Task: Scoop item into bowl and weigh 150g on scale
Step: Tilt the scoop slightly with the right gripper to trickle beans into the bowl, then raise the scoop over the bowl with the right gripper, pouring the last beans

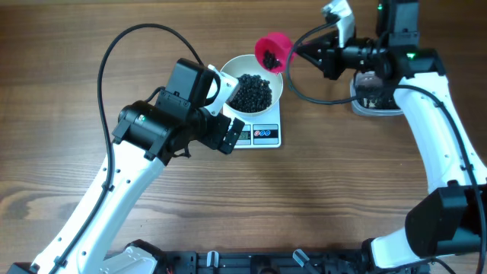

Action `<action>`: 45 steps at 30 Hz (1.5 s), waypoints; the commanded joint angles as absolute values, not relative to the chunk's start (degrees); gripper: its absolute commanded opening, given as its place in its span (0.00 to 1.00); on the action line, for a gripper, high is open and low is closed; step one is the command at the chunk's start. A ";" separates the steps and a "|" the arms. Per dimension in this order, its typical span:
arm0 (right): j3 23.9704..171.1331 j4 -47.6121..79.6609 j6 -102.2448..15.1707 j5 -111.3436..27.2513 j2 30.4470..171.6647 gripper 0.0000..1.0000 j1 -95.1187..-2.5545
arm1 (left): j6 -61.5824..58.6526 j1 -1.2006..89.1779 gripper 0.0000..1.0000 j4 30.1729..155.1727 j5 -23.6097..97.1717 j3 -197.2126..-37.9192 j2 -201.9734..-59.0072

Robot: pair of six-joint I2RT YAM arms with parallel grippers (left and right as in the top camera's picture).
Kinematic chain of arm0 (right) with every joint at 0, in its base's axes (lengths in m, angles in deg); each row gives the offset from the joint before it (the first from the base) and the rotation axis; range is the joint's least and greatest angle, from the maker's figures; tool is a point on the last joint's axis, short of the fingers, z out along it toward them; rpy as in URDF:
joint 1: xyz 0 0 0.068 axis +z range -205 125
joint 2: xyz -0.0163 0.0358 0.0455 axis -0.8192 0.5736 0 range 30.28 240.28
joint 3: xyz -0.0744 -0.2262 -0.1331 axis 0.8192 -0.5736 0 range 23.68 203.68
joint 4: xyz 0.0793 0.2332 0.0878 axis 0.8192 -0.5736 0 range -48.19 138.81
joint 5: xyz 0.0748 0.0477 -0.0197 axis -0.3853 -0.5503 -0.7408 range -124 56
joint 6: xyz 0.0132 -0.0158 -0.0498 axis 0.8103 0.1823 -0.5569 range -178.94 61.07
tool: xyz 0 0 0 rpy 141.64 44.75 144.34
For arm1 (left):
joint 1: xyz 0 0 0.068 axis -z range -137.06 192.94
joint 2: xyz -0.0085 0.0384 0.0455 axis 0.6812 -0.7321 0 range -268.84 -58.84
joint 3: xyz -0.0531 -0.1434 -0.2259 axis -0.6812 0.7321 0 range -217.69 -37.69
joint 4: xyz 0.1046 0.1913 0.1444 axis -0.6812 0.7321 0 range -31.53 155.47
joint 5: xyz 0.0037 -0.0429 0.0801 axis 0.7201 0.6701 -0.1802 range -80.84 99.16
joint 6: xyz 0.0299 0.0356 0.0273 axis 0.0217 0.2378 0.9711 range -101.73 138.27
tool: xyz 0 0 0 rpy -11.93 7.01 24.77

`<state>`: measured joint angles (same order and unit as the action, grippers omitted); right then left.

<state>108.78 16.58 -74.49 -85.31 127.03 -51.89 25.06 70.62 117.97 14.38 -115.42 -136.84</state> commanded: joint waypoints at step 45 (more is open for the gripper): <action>109.17 17.48 -70.86 -76.63 121.68 0.04 -45.85 | 24.93 70.45 1.00 117.84 14.03 -115.27 -136.53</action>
